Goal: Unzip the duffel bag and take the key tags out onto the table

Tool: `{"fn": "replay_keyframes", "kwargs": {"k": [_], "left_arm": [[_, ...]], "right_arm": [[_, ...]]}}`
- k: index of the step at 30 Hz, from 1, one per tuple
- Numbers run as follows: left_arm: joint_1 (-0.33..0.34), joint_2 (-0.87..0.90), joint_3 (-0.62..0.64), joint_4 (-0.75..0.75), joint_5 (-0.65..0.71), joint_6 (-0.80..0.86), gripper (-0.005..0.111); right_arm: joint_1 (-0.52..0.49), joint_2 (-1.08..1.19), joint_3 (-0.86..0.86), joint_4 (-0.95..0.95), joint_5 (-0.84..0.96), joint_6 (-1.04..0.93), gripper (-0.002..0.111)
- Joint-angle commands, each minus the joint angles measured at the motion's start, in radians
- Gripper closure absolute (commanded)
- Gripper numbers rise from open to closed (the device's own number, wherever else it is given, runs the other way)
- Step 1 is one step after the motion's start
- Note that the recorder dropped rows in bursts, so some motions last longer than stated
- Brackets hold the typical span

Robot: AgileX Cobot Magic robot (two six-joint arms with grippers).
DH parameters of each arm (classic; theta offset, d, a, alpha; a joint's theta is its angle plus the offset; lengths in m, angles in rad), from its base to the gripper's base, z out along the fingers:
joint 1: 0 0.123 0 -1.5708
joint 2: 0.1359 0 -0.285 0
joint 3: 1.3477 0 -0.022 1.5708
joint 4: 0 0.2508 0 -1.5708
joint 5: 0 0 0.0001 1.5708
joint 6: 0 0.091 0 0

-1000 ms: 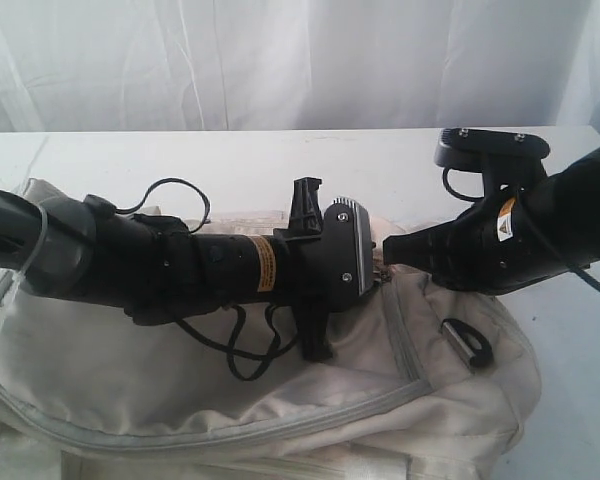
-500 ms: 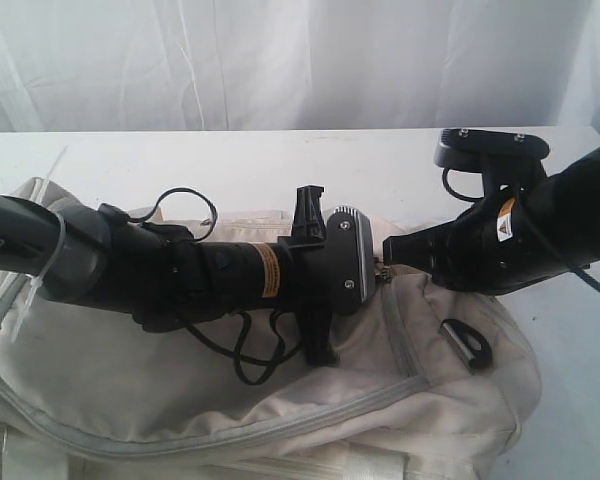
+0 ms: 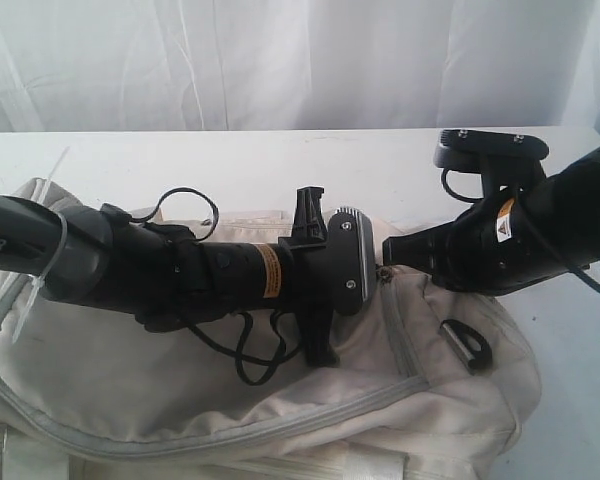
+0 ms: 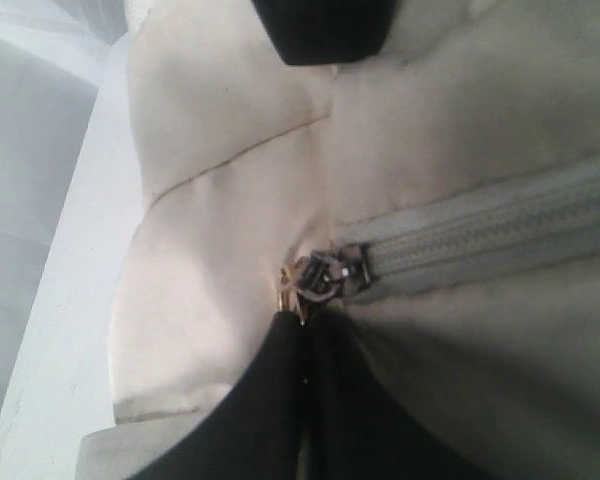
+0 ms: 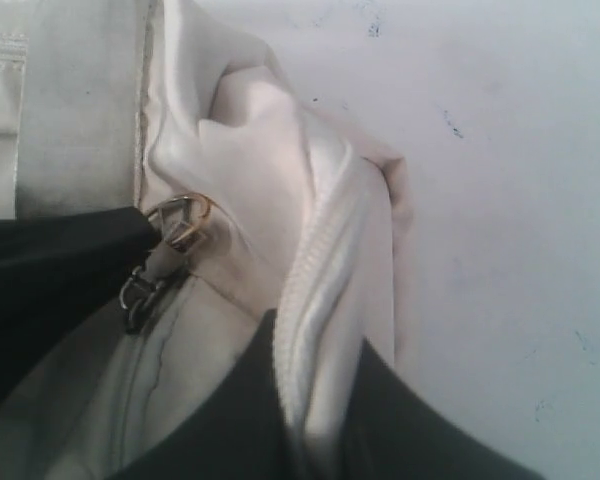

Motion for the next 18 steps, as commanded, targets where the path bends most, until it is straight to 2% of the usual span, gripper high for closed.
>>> {"fn": "replay_keyframes", "kwargs": {"k": [1,7,18], "left_arm": [[-0.001,0.013,0.009,-0.007,0.094,0.02,0.107],[-0.001,-0.044,0.009,-0.095,0.099,0.02,0.107],[-0.001,-0.143,0.011,-0.095,0.11,0.016,0.107]], "right_arm": [[-0.008,0.0,-0.001,0.002,0.04,-0.008,0.101],[-0.008,0.0,-0.001,0.002,0.044,-0.008,0.101],[-0.008,0.0,-0.001,0.002,0.045,-0.008,0.101]]}}
